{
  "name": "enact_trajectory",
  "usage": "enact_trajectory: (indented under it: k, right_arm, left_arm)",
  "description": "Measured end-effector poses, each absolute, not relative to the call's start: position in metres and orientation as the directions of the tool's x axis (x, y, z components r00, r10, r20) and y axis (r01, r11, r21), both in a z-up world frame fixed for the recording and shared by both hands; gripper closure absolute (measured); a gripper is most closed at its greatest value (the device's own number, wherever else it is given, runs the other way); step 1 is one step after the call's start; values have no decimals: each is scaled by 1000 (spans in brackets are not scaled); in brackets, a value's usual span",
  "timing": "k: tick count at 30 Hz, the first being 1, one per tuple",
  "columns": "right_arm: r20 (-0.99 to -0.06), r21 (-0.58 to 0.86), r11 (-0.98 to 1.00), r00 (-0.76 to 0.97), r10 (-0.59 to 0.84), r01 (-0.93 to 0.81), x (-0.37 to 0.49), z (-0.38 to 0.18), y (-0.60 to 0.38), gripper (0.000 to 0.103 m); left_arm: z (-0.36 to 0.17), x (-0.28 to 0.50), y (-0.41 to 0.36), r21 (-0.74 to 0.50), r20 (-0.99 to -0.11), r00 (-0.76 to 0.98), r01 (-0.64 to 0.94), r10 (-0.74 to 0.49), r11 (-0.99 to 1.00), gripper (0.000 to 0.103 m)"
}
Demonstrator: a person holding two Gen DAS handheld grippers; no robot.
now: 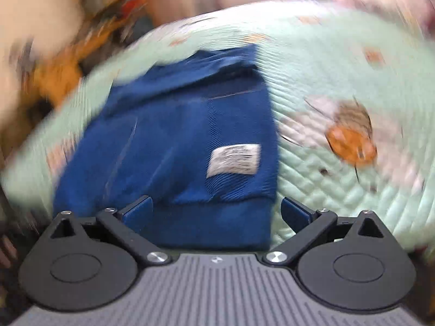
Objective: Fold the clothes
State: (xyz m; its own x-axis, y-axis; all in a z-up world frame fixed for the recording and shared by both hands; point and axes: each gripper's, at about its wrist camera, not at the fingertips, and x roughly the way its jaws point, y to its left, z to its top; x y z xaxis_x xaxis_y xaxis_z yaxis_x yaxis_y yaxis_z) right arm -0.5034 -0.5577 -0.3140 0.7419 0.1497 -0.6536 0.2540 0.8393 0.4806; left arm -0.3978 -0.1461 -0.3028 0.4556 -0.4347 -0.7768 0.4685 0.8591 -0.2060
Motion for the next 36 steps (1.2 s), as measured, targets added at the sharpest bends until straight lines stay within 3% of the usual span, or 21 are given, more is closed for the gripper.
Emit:
enact_trajectory:
  k: [3,10,13,15,18,33,35,36]
  right_arm:
    - [-566,697,669,771,293,258,-509,-328,-588,3]
    - [-483,830,491,780,398,264,-508,-360,-634,3]
    - [-461,855,451,772,436,256,-504,-373,-638,5]
    - [-445,870,424,770,457,251,-500,-378,-636,18]
    - [-431,885,393,762,483,251,-497,-383,-633,29]
    - [-451,880,387,739,501,275,-506,-389,-630,29]
    - [-456,877,394,734,504,275,-502,-389,-628,27]
    - [-456,876,398,732,507,271,-500,-389,-626,26]
  left_arm:
    - [-307,-390,-128,-312,-767,418,420,-487,852,1]
    - [-341,-366,-101,-588,-722,262,256,-641,767,1]
    - [-345,-366,-103,-603,-714,264,238,-648,761,1]
    - [-345,-367,-104,-619,-700,262,240,-664,747,1]
    - [-343,-368,-106,-667,-657,253,242,-710,704,1]
    - [-373,-366,-100,-762,-614,195,106,-765,638,3]
    - [-377,-367,-102,-766,-612,188,102,-769,635,10]
    - [-379,-368,-102,-771,-608,184,97,-773,629,19]
